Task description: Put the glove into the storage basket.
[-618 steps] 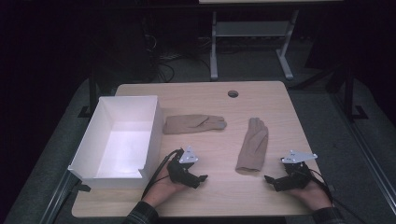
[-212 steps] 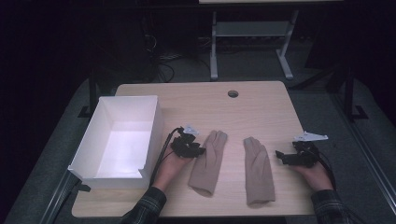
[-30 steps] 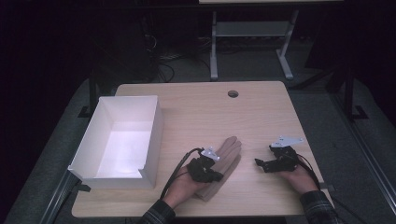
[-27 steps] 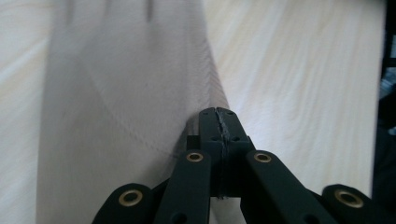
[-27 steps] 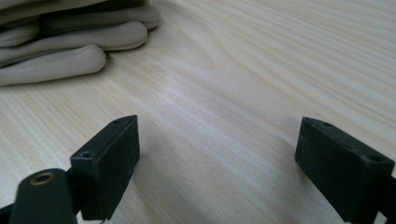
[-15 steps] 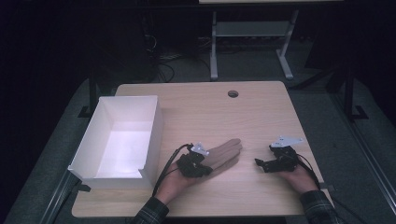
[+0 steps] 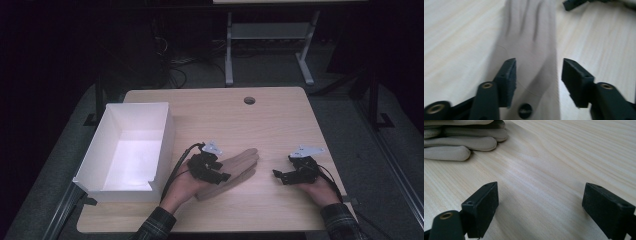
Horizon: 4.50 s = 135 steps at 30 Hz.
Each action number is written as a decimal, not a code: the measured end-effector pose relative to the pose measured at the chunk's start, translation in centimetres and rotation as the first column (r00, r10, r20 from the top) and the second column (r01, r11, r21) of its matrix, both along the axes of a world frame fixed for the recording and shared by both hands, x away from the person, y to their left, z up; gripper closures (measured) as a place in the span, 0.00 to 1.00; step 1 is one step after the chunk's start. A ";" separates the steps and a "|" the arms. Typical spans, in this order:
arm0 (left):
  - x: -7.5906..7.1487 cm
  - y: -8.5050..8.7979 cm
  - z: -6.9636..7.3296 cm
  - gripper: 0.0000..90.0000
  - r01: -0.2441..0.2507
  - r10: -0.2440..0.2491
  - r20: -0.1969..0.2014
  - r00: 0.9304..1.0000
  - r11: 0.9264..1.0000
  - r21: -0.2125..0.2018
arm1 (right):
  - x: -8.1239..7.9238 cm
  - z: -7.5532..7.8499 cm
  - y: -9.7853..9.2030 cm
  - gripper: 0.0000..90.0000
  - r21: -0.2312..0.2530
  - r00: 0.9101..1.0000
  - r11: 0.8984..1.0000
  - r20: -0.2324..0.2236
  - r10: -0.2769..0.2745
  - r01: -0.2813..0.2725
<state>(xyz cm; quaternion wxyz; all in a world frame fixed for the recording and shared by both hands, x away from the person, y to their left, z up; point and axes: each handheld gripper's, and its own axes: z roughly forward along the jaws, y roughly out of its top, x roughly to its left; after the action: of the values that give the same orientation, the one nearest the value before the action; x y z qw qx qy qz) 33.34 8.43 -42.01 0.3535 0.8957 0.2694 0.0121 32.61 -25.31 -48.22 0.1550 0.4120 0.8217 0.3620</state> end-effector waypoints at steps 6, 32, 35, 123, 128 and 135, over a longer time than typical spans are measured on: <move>1.5 -0.2 -0.4 0.31 -0.031 0.031 -0.004 1.000 1.000 -0.005 | 0.0 0.0 0.0 0.15 0.000 1.000 1.000 -0.001 0.000 0.000; 0.5 -2.1 -4.0 0.17 0.048 -0.052 0.027 0.998 0.990 0.130 | 0.0 0.0 0.0 0.15 -0.006 1.000 1.000 0.002 0.002 -0.002; 0.4 -2.0 -3.8 0.26 0.076 -0.080 0.027 0.996 0.988 0.135 | 0.0 0.0 0.0 0.15 -0.005 1.000 1.000 0.001 0.002 -0.002; 2.2 19.9 12.8 0.78 -0.449 0.451 0.040 0.892 0.892 -0.045 | 0.0 0.0 0.0 0.15 -0.002 1.000 1.000 0.003 -0.002 0.002; 1.9 22.1 11.3 0.78 -0.508 0.509 0.024 0.861 0.861 -0.040 | 0.0 0.0 0.0 0.15 0.003 1.000 1.000 0.001 -0.005 0.005; 2.2 23.3 8.1 0.78 -0.542 0.542 -0.009 0.841 0.840 -0.024 | 0.0 0.0 0.0 0.15 0.002 1.000 1.000 0.002 -0.005 0.005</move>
<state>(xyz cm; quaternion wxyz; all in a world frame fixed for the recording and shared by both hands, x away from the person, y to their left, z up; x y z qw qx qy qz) 35.54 31.77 -33.90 0.3468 0.7786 0.5119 0.1069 32.58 -25.27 -48.23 0.1561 0.4137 0.8203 0.3628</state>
